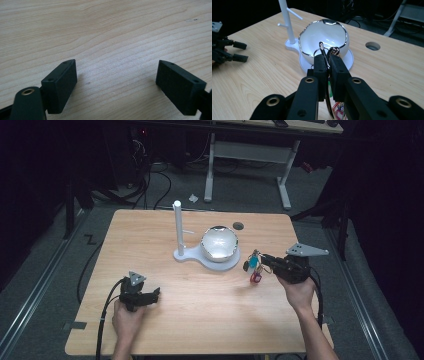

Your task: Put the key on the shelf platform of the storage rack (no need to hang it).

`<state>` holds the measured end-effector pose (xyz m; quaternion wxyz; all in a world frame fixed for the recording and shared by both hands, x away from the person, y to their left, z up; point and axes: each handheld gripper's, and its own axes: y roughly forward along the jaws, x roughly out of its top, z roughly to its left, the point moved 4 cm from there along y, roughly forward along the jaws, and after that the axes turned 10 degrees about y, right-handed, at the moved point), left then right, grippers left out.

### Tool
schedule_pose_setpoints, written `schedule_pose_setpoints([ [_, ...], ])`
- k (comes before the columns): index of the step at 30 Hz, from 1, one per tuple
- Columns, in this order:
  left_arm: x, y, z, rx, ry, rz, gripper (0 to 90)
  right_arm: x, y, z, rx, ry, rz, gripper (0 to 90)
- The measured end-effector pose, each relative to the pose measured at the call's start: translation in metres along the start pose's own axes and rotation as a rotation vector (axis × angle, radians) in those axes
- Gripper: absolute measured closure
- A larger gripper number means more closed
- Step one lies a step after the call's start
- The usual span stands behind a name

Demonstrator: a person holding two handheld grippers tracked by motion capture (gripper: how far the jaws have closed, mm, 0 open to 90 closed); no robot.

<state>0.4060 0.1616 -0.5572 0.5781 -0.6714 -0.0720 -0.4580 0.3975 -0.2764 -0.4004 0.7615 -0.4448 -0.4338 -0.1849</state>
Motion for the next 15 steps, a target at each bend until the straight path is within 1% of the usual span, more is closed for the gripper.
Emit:
schedule_pose_setpoints([
  [2, 0.000, 0.000, 0.000, 0.000, 0.000, 0.000, 17.6, 0.003, -0.001, 0.000, 0.004, 0.000, -0.005, 85.0],
  [5, 0.000, 0.000, 0.000, 0.000, 0.000, 0.000, 17.6, 0.011, -0.003, 0.002, 0.011, -0.007, -0.020, 85.0],
  [6, 0.000, 0.000, 0.000, 0.000, 0.000, 0.000, 17.6, 0.016, -0.003, 0.004, 0.015, -0.009, -0.026, 85.0],
  [7, 0.000, 0.000, 0.000, 0.000, 0.000, 0.000, 17.6, 0.016, -0.003, 0.004, 0.015, -0.009, -0.026, 85.0],
  [14, 0.000, 0.000, 0.000, 0.000, 0.000, -0.001, 17.6, 0.034, -0.001, 0.006, 0.034, -0.017, -0.039, 85.0],
  [15, 0.000, 0.000, 0.000, 0.000, 0.000, -0.001, 17.6, 0.034, -0.001, 0.006, 0.034, -0.017, -0.039, 85.0],
])
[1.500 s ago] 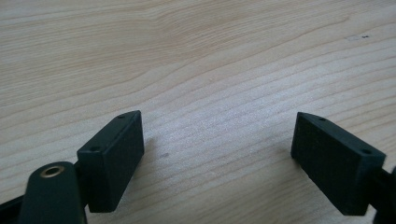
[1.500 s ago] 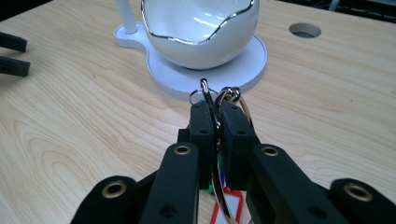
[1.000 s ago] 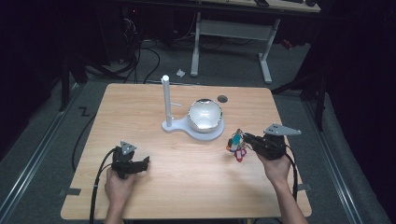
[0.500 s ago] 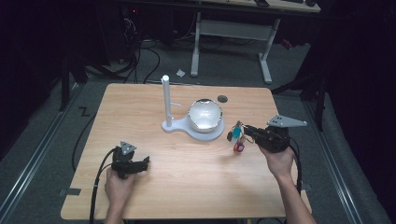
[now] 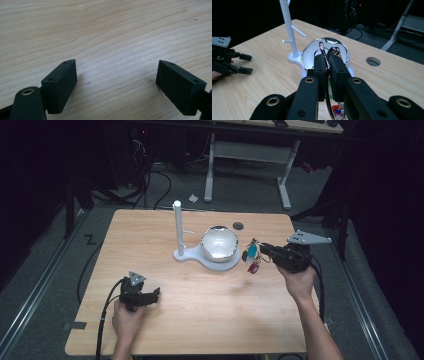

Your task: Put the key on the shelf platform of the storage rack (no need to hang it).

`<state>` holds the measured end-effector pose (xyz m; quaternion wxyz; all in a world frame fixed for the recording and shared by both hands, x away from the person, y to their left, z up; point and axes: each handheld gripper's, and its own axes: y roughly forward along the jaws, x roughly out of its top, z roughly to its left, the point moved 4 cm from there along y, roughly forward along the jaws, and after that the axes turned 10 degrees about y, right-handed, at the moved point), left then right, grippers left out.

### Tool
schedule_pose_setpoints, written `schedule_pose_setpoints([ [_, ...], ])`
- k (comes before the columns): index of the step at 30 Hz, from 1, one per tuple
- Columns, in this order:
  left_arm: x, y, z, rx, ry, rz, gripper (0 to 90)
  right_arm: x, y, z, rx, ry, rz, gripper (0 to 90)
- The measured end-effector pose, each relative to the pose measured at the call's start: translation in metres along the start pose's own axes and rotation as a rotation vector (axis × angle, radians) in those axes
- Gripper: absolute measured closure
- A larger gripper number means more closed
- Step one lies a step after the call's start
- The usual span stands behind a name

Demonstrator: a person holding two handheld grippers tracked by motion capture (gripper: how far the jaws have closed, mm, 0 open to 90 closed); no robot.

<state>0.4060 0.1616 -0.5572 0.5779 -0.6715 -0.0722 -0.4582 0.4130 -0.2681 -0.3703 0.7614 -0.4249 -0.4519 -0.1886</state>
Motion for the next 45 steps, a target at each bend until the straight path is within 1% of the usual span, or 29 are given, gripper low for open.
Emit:
schedule_pose_setpoints([
  [4, 0.000, 0.000, 0.000, 0.000, 0.000, 0.000, 17.6, 0.008, 0.003, 0.003, 0.007, -0.014, 0.001, 85.0],
  [5, 0.000, 0.000, 0.000, 0.000, 0.001, 0.001, 17.6, 0.013, 0.003, 0.005, 0.008, -0.023, 0.001, 85.0],
  [6, 0.000, 0.000, 0.000, 0.000, 0.001, 0.001, 17.6, 0.013, 0.003, 0.005, 0.008, -0.023, 0.001, 85.0],
  [9, 0.000, 0.000, 0.000, 0.000, 0.000, 0.000, 17.6, 0.021, 0.005, 0.007, 0.016, -0.028, -0.006, 85.0],
  [11, 0.000, 0.000, 0.000, 0.000, 0.001, 0.000, 17.6, 0.029, 0.007, 0.009, 0.029, -0.035, -0.010, 84.9],
  [17, 0.000, 0.000, 0.000, 0.000, 0.001, 0.001, 17.6, 0.038, 0.013, 0.015, 0.036, -0.051, -0.001, 84.9],
  [23, 0.000, 0.000, 0.000, 0.000, 0.001, 0.001, 17.6, 0.048, 0.023, 0.018, 0.059, -0.046, 0.003, 84.9],
  [29, 0.000, 0.000, 0.000, 0.000, 0.001, 0.001, 17.6, 0.060, 0.029, 0.022, 0.065, -0.057, 0.001, 84.9],
  [31, 0.000, 0.000, 0.000, 0.000, 0.001, 0.000, 17.6, 0.066, 0.032, 0.025, 0.073, -0.058, -0.002, 84.9],
  [37, 0.000, 0.000, 0.000, -0.001, 0.000, 0.001, 17.6, 0.073, 0.040, 0.029, 0.075, -0.070, 0.006, 84.9],
  [41, 0.000, 0.000, 0.000, -0.001, 0.001, 0.001, 17.6, 0.078, 0.048, 0.030, 0.084, -0.065, 0.007, 84.9],
  [43, 0.000, 0.000, 0.000, -0.001, 0.000, 0.001, 17.6, 0.081, 0.054, 0.030, 0.096, -0.050, 0.010, 84.9],
  [45, 0.000, 0.000, 0.000, -0.001, 0.000, 0.001, 17.6, 0.082, 0.056, 0.030, 0.099, -0.051, 0.011, 84.9],
])
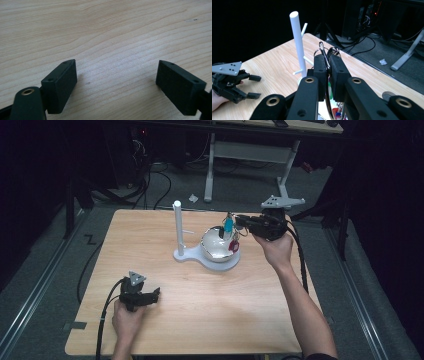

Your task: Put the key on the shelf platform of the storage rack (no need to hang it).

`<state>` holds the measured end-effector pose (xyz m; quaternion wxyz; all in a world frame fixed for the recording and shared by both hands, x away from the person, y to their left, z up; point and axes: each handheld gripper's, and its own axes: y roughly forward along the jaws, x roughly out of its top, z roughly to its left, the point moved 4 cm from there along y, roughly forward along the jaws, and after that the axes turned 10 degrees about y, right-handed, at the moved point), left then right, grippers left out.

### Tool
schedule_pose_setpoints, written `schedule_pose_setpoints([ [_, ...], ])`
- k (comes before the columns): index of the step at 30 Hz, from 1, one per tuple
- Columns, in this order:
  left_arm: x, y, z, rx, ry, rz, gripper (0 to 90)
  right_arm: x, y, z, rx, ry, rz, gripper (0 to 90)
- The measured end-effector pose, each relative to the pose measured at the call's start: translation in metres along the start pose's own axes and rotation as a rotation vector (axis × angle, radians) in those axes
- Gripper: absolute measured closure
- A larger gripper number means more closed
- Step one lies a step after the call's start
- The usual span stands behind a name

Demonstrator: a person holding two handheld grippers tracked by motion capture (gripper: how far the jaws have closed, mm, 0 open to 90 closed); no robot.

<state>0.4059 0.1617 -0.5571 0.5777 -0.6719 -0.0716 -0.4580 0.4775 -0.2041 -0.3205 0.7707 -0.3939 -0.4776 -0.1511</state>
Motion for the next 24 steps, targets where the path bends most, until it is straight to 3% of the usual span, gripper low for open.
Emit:
schedule_pose_setpoints([
  [11, 0.000, 0.000, 0.000, 0.000, 0.001, 0.001, 17.6, 0.003, 0.028, -0.005, 0.007, 0.037, 0.030, 84.9],
  [24, 0.000, 0.000, 0.000, 0.000, 0.000, -0.001, 17.6, -0.022, 0.063, -0.021, -0.015, 0.083, 0.100, 84.8],
])
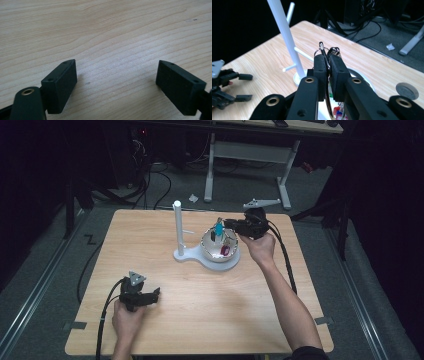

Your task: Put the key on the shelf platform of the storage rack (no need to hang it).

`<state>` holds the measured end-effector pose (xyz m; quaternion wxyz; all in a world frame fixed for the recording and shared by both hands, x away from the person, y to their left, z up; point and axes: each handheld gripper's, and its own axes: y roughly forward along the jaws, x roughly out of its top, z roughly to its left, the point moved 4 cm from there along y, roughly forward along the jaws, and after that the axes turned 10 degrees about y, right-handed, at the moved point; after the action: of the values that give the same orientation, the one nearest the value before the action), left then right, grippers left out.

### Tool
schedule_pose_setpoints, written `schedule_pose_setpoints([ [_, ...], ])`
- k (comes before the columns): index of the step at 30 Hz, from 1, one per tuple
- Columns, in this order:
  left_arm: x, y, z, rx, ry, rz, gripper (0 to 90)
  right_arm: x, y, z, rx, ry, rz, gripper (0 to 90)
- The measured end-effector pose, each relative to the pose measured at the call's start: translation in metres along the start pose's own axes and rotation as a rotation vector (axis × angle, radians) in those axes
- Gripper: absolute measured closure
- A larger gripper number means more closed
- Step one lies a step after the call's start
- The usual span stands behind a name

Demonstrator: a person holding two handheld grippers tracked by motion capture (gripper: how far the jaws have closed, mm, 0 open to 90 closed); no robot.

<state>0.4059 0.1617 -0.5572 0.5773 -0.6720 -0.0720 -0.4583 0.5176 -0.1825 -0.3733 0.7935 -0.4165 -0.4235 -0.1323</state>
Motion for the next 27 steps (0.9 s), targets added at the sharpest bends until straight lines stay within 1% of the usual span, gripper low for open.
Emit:
schedule_pose_setpoints([
  [2, 0.000, 0.000, 0.000, 0.000, 0.001, 0.001, 17.6, -0.002, 0.002, -0.001, 0.002, 0.005, 0.005, 84.8],
  [3, 0.000, 0.000, 0.000, 0.000, 0.001, 0.001, 17.6, -0.006, 0.007, -0.002, -0.004, 0.006, 0.018, 84.8],
  [5, 0.000, 0.000, 0.000, 0.000, -0.001, -0.001, 17.6, -0.008, 0.009, -0.004, -0.009, 0.006, 0.025, 84.7],
  [11, 0.000, 0.000, 0.000, 0.000, 0.000, 0.000, 17.6, -0.018, 0.019, -0.012, -0.017, 0.042, 0.054, 84.7],
  [12, 0.000, 0.000, 0.000, 0.000, 0.000, 0.000, 17.6, -0.022, 0.023, -0.014, -0.018, 0.043, 0.068, 84.7],
  [15, 0.000, 0.000, 0.000, 0.000, 0.000, 0.000, 17.6, -0.025, 0.028, -0.016, -0.025, 0.047, 0.082, 84.6],
  [17, 0.000, 0.000, 0.000, -0.001, 0.001, 0.001, 17.6, -0.030, 0.033, -0.019, -0.028, 0.059, 0.093, 84.6],
  [19, 0.000, 0.000, 0.000, 0.000, 0.000, 0.000, 17.6, -0.031, 0.035, -0.021, -0.030, 0.059, 0.096, 84.5],
  [22, 0.000, 0.000, 0.000, 0.000, 0.000, 0.000, 17.6, -0.036, 0.040, -0.025, -0.036, 0.073, 0.107, 84.4],
  [27, 0.000, 0.000, 0.000, 0.000, 0.000, 0.000, 17.6, -0.041, 0.045, -0.026, -0.043, 0.074, 0.121, 84.4],
])
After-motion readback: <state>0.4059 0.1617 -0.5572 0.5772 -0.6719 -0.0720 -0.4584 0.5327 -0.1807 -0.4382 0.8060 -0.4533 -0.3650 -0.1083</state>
